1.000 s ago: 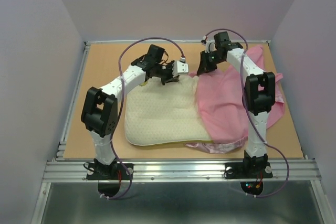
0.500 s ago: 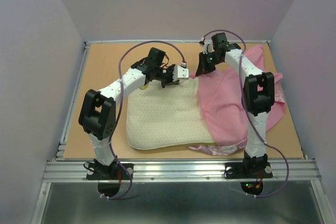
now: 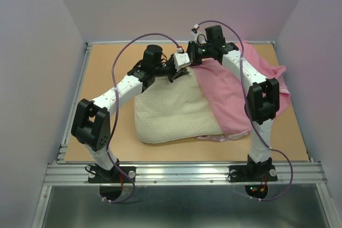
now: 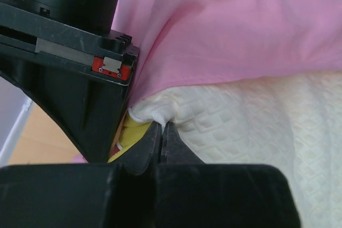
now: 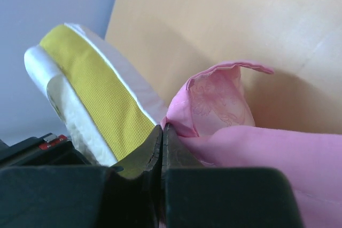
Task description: Put the pillow into the pillowcase
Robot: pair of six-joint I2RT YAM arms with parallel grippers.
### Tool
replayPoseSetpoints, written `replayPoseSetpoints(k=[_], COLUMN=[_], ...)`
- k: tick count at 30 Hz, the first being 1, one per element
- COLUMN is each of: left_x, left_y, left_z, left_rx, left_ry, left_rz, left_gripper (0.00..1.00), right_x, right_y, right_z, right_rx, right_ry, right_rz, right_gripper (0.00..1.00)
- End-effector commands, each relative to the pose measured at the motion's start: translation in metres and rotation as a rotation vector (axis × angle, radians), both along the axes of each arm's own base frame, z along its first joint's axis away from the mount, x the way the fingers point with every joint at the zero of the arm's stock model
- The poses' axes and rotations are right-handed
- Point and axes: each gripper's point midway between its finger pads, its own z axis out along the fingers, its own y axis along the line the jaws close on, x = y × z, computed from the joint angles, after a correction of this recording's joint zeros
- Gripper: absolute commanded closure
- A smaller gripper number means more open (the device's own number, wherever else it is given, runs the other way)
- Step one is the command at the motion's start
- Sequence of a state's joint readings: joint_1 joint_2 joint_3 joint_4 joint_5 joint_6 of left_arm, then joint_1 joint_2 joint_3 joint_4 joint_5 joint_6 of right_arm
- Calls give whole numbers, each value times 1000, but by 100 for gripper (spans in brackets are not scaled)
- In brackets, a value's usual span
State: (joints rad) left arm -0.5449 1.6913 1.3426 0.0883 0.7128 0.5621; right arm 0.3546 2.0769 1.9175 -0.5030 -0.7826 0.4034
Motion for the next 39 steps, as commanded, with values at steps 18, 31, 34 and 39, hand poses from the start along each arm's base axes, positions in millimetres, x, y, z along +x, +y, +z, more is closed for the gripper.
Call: replayPoseSetpoints(k=[18,31,34,39], left_x=[67,-129,-170,-189], left_y=[154,97,78,63], left_z=[-72,-78,-96,-136], left_rx=[-293,405,438,501], left_ry=[551,86,114,186], left_rz=[712,160,92,177], left_gripper=[49,1,1,1], right_x=[10,-132,-146,-167], right_y=[-7,-172,-177,-182], right_z=[63,-50,-62,-86], right_rx=[63,-341,-351,-368], right_ry=[-290,-38,28,147], right_rz=[-59,-282,-293,-323], right_gripper=[0,6,6,6])
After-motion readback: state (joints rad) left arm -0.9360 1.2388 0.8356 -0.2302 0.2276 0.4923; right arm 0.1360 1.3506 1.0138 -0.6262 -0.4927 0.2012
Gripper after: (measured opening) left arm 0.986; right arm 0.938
